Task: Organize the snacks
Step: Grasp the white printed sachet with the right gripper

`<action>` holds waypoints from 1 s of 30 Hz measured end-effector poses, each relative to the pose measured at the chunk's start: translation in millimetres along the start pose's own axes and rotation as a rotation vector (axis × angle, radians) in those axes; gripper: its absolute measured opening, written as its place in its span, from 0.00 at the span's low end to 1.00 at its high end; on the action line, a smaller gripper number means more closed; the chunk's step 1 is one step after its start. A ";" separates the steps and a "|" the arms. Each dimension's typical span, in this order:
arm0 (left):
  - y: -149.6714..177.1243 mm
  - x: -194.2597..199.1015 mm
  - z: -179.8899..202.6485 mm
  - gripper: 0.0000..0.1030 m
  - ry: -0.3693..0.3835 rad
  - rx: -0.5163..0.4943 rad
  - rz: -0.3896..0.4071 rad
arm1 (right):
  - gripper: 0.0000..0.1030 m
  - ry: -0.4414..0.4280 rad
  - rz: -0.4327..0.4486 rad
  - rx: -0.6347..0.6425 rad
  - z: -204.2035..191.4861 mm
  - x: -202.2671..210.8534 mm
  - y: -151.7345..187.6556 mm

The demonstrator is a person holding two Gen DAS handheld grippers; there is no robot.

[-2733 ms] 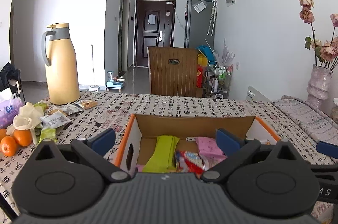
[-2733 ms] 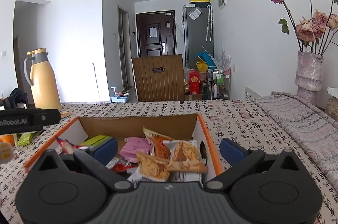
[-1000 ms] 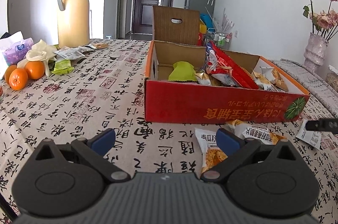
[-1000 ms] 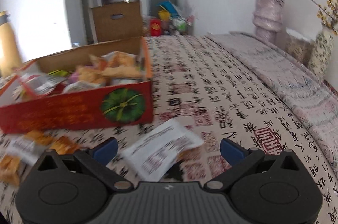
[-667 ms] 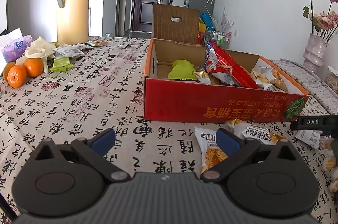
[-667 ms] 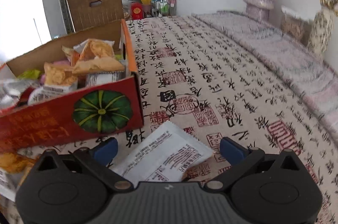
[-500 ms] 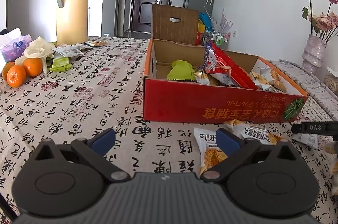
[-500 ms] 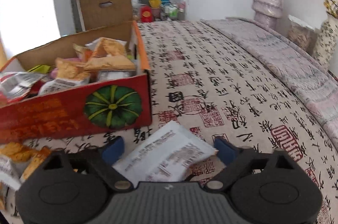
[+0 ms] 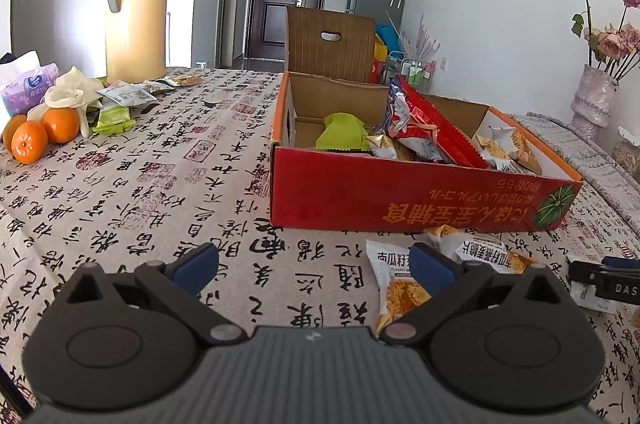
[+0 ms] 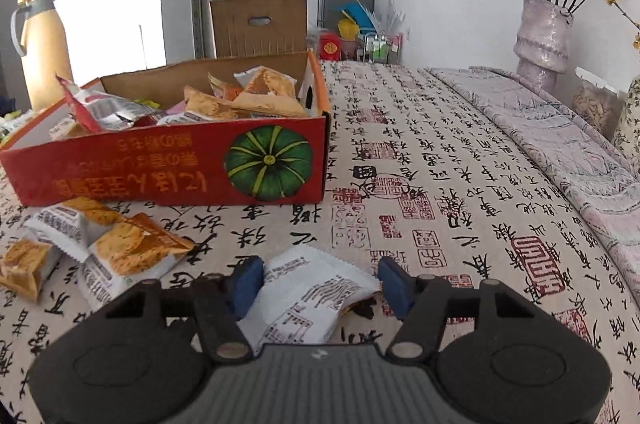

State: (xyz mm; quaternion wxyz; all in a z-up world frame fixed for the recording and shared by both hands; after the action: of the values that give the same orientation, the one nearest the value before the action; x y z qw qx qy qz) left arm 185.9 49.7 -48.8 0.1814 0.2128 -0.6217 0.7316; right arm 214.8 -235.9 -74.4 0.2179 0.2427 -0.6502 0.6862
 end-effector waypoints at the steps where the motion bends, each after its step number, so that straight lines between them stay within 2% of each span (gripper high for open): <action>1: 0.1 0.0 0.2 1.00 -0.001 0.000 -0.001 | 0.59 0.000 0.009 -0.009 0.9 1.9 0.3; 3: 0.3 -0.3 0.5 1.00 -0.003 -0.001 -0.002 | 0.58 -0.001 0.026 -0.033 4.2 5.0 0.5; 5: 0.6 -0.8 0.7 1.00 -0.007 -0.002 -0.004 | 0.52 -0.004 0.043 -0.059 8.5 8.1 -0.3; 8: 0.5 -2.4 0.8 1.00 -0.012 -0.004 -0.010 | 0.23 -0.029 0.051 -0.105 16.1 9.1 -0.3; 11: 1.3 -3.6 1.2 1.00 -0.023 -0.008 -0.018 | 0.26 -0.023 0.053 -0.125 20.4 8.7 0.1; 13: 1.4 -4.2 1.3 1.00 -0.030 -0.009 -0.020 | 0.35 -0.018 0.065 -0.142 22.8 12.7 -0.4; 15: 1.5 -4.5 1.2 1.00 -0.034 -0.010 -0.020 | 0.65 -0.017 0.067 -0.158 22.4 18.5 -1.9; 20: 1.4 -4.2 0.3 1.00 -0.038 -0.007 -0.016 | 0.84 -0.015 0.021 -0.136 -4.0 23.1 -4.1; 24: 1.2 -3.4 0.5 1.00 -0.037 -0.006 -0.012 | 0.84 0.011 -0.038 -0.114 -28.9 6.1 -4.9; 27: 1.0 -1.7 -0.1 1.00 -0.026 -0.002 -0.008 | 0.83 0.029 -0.075 -0.050 -43.6 -3.2 0.5; 30: 0.7 0.9 -0.6 1.00 -0.009 0.002 0.000 | 0.78 0.016 -0.056 -0.012 -44.8 0.7 4.0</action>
State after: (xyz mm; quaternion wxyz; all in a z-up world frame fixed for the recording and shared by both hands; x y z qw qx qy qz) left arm 184.6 50.2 -48.9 0.1785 0.2163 -0.6217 0.7314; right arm 209.5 -191.4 -78.8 0.2437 0.2543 -0.6456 0.6776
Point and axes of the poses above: each gripper's, at about its wrist camera, not at the fingertips, and x roughly against the way its jaws point, z to its right, y to its underside, the point moved 4 cm from there along -x, roughly the way its jaws point, and after that the axes turned 2 degrees about x, right-handed, at the moved point
